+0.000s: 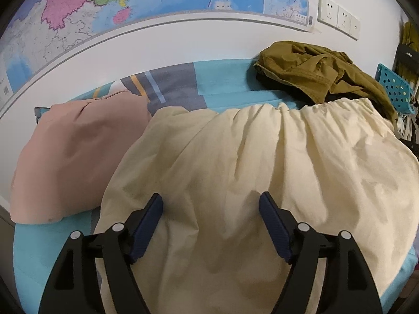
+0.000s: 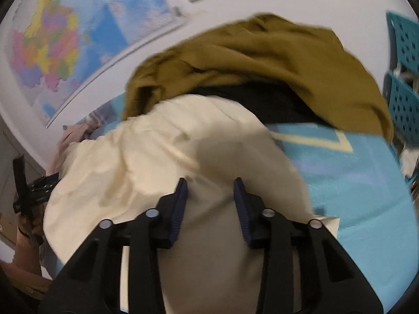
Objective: Fold large clothes
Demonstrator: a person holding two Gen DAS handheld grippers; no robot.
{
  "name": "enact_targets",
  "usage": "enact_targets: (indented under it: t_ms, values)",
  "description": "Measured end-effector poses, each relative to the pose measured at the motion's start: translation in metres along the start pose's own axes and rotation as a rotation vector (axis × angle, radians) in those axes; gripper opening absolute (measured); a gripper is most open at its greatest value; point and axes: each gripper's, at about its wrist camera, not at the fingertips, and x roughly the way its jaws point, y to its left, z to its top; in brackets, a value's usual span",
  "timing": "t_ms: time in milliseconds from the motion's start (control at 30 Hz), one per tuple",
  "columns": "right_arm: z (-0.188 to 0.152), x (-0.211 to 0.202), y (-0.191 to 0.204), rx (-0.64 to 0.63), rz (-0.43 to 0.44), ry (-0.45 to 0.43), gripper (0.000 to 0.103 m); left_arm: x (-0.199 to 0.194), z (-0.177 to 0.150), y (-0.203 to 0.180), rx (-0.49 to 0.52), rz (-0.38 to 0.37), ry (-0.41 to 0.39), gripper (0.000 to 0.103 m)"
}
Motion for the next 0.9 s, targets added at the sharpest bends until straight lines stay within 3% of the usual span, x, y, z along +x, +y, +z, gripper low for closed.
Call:
enact_targets:
  t_ms: [67, 167, 367, 467, 633, 700, 900]
  values:
    - [-0.001, 0.004, -0.006, 0.041, 0.013, 0.002, 0.037, 0.0, 0.002, -0.001, -0.003, 0.006, 0.004, 0.075]
    - [0.0, -0.01, 0.01, -0.006, -0.034, -0.025, 0.04, -0.011, -0.002, -0.001, -0.003, 0.008, -0.006, 0.075]
    - [-0.003, -0.062, 0.063, -0.165, 0.048, -0.132, 0.047, -0.049, -0.022, 0.005, 0.007, 0.005, -0.06, 0.075]
    - [-0.017, -0.058, 0.083, -0.225, 0.122, -0.087, 0.048, -0.064, -0.039, 0.018, -0.028, -0.006, -0.08, 0.075]
    - [-0.037, -0.011, 0.074, -0.188, 0.055, 0.054, 0.046, -0.04, -0.057, 0.034, -0.08, 0.054, 0.024, 0.076]
    - [-0.039, -0.012, 0.071, -0.16, 0.065, 0.05, 0.047, -0.039, -0.06, 0.04, -0.118, 0.036, 0.033, 0.076]
    - [-0.034, -0.038, 0.09, -0.2, 0.081, -0.015, 0.05, -0.06, -0.061, 0.034, -0.119, 0.105, 0.012, 0.075]
